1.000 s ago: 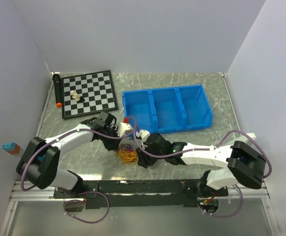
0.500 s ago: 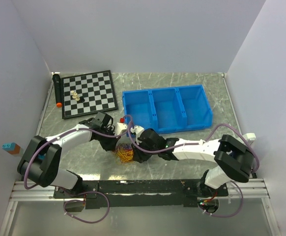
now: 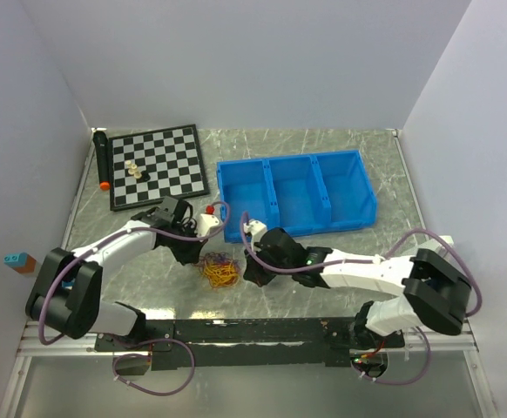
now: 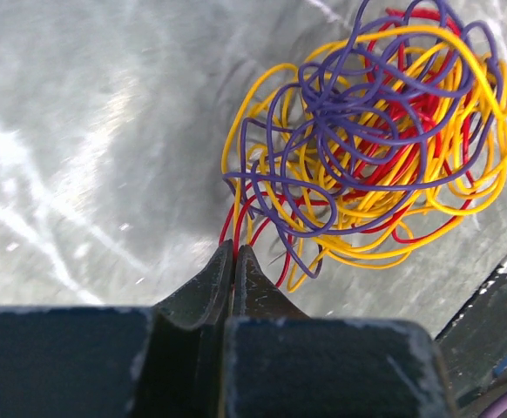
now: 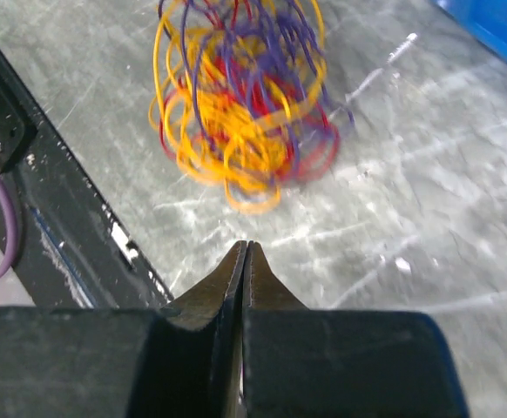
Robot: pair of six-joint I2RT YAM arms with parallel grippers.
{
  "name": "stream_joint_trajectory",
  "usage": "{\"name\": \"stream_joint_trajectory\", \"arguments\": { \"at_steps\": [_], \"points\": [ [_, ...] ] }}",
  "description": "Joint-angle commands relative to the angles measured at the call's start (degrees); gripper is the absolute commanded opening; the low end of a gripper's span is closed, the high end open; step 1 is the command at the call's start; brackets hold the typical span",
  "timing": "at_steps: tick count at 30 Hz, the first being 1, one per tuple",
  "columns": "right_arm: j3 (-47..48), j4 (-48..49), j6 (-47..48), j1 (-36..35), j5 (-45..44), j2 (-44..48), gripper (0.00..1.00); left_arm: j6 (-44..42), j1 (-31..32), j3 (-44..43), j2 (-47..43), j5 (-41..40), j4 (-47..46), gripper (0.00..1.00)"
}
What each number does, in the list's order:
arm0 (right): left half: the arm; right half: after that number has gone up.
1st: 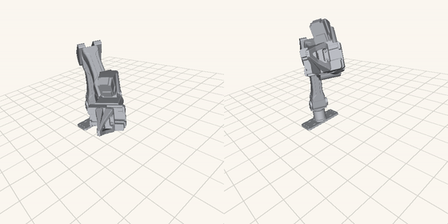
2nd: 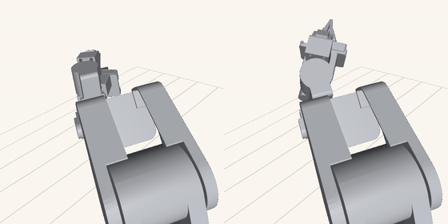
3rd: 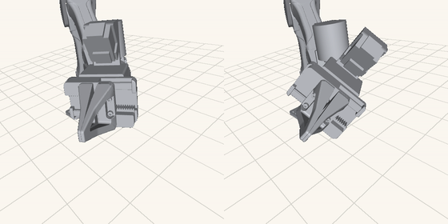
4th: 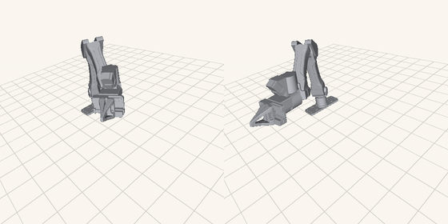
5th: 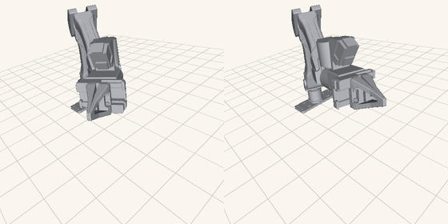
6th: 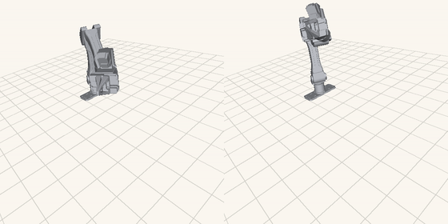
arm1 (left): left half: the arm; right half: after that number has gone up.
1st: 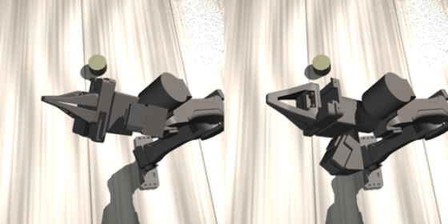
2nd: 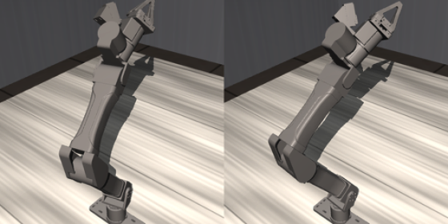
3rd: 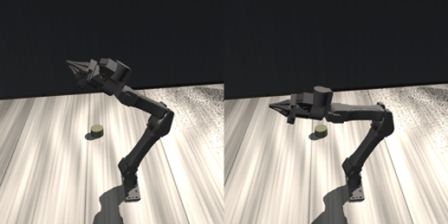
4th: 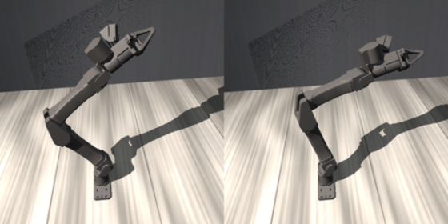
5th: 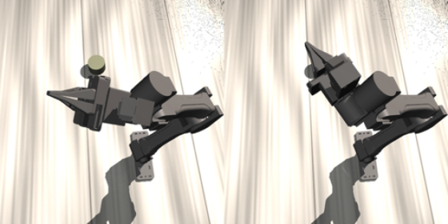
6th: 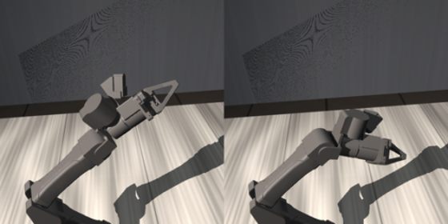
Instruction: Untangle the cables
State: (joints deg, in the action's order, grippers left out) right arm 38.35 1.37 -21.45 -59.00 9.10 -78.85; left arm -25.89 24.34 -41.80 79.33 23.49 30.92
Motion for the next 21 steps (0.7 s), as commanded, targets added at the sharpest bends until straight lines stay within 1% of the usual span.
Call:
{"name": "stream_joint_trajectory", "arguments": {
  "at_steps": [1,2,3,5,6,7,8,10,14,18,19,21],
  "points": [
    [-1.9,-0.3,-0.9,0.0,-2.0,4.3,0.00,-2.9,-2.3,0.1,-3.0,-0.5,1.5,0.01],
    [-1.5,-0.3,-0.4,0.0,-1.6,4.1,0.00,-2.8,-2.3,0.2,-3.2,-0.4,1.3,0.01],
    [-1.3,-0.1,-0.2,0.0,-1.2,3.7,0.08,-2.7,-2.3,0.2,-3.3,-0.2,1.4,0.01],
    [-1.1,1.6,0.9,0.0,0.0,3.2,0.42,-2.0,-2.3,-0.1,-3.1,0.3,1.5,0.01],
    [-1.3,3.3,1.3,0.0,1.1,2.8,0.55,-1.7,-2.3,-0.2,-3.0,0.5,1.5,0.01],
    [-0.8,3.8,1.7,-0.1,1.5,2.5,0.60,-1.6,-2.3,-0.3,-3.0,0.5,1.5,0.01],
    [0.1,4.0,1.9,0.0,1.5,1.8,0.62,-1.4,-2.3,-0.3,-3.0,0.6,1.3,0.01],
    [2.1,4.0,1.7,-0.1,1.8,0.1,0.63,-1.3,-2.3,-0.5,-2.8,0.9,1.4,0.01],
    [5.0,5.2,0.3,-0.1,2.1,-2.0,0.61,-1.1,-2.3,-0.4,-2.7,0.9,1.6,0.01],
    [6.7,6.5,-1.4,-0.3,1.1,-4.9,0.52,-1.2,-2.3,0.1,-3.0,1.0,1.5,0.01],
    [7.0,6.9,-1.8,-0.3,0.8,-5.7,0.48,-1.2,-2.3,0.3,-3.0,1.0,1.7,0.01],
    [8.1,7.0,-2.5,-0.7,0.4,-7.3,0.45,-1.4,-2.3,0.5,-3.1,0.9,1.5,0.01]
  ]
}}
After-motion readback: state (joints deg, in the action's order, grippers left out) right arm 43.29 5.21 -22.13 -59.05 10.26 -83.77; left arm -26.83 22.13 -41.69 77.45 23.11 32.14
